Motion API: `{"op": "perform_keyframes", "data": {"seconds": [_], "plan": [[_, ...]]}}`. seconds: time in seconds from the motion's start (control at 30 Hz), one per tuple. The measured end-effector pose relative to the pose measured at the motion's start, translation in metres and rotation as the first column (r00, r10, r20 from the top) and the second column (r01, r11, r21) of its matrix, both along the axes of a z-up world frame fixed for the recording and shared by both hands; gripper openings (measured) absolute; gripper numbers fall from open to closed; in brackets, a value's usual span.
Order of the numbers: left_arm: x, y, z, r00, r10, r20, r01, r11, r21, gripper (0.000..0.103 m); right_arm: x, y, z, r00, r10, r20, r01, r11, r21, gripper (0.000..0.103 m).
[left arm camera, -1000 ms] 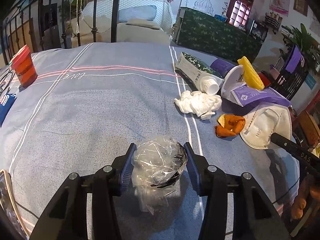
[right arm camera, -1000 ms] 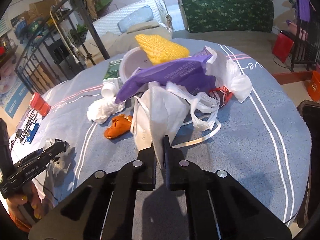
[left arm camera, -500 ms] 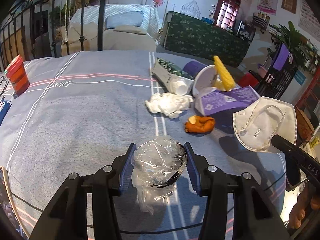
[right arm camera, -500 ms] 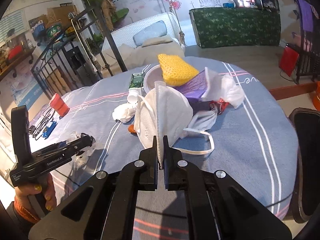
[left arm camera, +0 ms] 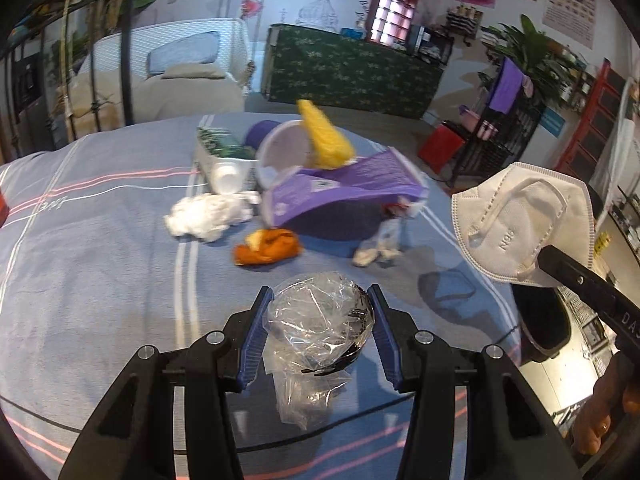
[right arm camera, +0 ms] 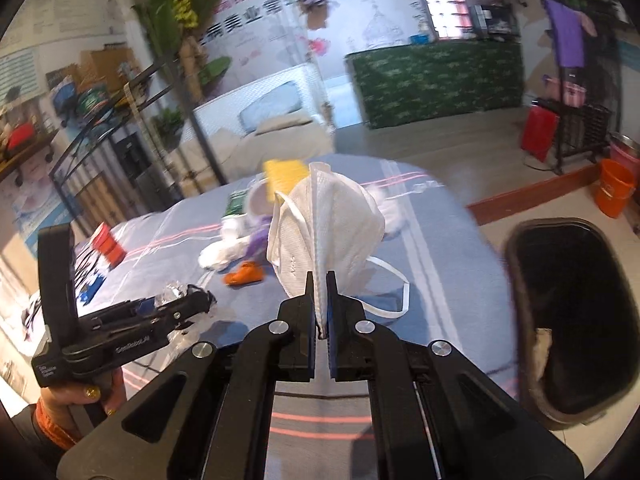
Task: Collect trash
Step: 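Carry the plastic bag and mask over the bin and release both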
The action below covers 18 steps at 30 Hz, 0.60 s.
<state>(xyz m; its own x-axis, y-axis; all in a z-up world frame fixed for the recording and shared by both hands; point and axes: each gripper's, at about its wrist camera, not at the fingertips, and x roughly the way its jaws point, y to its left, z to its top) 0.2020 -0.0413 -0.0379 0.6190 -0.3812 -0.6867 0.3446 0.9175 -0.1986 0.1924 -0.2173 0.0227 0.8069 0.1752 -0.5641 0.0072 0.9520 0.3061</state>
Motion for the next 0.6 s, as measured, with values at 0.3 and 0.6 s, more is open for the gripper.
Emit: {"op": "perform_keyframes", "data": {"seconds": [0.3, 0.6], "plan": [[-0.011, -0.074, 0.004, 0.985, -0.17, 0.021, 0.17, 0.986, 0.002, 0.048, -0.034, -0.086, -0.011, 0.971, -0.237, -0.025, 0.236, 0.971, -0.036, 0.005], [-0.013, -0.126, 0.008, 0.954, -0.298, 0.034, 0.298, 0.955, 0.001, 0.048, -0.048, -0.149, -0.039, 0.902, -0.425, -0.075, 0.415, 0.903, -0.112, 0.005]]}}
